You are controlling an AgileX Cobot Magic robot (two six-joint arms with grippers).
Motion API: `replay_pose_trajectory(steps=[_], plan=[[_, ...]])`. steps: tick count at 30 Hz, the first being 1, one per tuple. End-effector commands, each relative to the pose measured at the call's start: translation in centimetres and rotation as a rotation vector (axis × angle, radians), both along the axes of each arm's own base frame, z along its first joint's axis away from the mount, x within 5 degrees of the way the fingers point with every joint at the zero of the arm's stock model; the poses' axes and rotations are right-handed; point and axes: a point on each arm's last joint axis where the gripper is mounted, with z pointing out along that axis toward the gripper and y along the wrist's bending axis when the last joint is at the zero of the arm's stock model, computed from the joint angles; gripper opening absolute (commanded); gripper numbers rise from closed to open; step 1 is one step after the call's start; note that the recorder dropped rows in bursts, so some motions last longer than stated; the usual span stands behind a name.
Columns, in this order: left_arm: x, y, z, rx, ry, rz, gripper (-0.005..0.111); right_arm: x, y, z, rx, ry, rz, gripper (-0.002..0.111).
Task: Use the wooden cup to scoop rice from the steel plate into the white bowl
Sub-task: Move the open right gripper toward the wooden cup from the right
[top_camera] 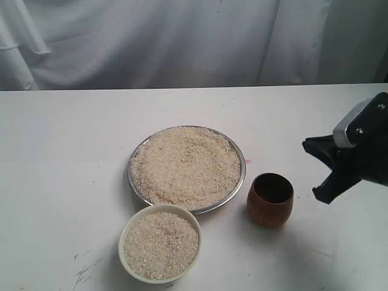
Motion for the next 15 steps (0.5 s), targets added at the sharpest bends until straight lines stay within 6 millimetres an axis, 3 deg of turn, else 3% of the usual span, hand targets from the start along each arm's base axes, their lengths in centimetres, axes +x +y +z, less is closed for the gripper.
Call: replay_pose_trajectory(steps=[1, 6, 15], plan=[[0.0, 0.0, -0.1, -0.004, -0.007, -0.001, 0.000, -0.1, 0.1, -1.6, -0.054, 0.039, 0.075, 0.000], [0.0, 0.0, -0.1, -0.004, -0.007, -0.001, 0.000, 0.0, -0.3, -1.8, -0.108, 0.001, 0.100, 0.000], [0.0, 0.0, -0.1, -0.004, -0.007, -0.001, 0.000, 0.8, -3.3, -1.4, -0.068, -0.020, -0.020, 0.000]])
